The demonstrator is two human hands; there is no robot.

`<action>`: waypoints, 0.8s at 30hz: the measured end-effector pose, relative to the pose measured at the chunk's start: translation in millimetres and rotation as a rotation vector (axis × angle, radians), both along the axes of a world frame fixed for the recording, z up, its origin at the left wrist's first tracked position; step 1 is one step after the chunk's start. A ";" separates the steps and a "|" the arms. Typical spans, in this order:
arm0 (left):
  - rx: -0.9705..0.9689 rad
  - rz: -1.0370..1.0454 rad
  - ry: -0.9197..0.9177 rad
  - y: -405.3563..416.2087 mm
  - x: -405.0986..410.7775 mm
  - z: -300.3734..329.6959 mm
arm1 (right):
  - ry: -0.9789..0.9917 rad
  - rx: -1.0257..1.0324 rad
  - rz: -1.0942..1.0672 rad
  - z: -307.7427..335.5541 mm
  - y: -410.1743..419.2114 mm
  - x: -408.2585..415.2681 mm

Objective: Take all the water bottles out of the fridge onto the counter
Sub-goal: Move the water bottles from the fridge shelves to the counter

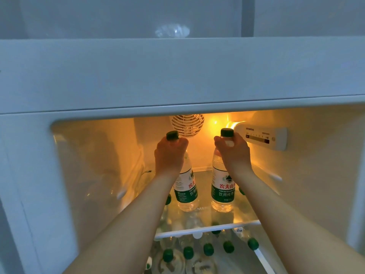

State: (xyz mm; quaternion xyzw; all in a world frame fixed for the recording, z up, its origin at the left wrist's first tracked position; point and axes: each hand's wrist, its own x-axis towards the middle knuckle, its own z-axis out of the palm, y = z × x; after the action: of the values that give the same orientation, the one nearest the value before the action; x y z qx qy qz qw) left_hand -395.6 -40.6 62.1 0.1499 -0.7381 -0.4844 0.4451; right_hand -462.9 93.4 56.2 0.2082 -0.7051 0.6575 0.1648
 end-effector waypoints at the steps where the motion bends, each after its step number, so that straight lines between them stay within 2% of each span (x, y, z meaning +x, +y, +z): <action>1: 0.004 -0.001 0.001 0.0 -3.8 -0.1 | 0.003 0.004 -0.010 -1.0 -2.5 -2.5; 9: -0.106 0.004 0.014 13.5 -20.0 -2.8 | 0.024 0.019 -0.054 -3.6 -9.1 -8.2; 13: -0.076 0.018 0.007 13.3 -14.1 -3.1 | -0.038 0.015 -0.002 -2.9 -6.3 -5.0; 16: -0.004 0.011 -0.002 20.9 1.2 -1.4 | -0.095 -0.014 0.026 0.4 -1.7 0.6; 20: 0.035 0.019 0.053 34.8 33.8 -1.0 | -0.040 -0.046 -0.034 6.9 10.9 30.3; 24: -0.042 0.036 0.101 41.9 62.5 -7.0 | -0.004 -0.091 -0.021 7.1 21.6 59.3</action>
State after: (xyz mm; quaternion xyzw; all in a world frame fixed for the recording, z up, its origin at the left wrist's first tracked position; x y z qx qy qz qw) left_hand -333.1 1.3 55.1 0.1291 -0.7221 -0.4676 0.4932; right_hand -403.6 114.9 63.3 0.1919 -0.6770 0.6875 0.1796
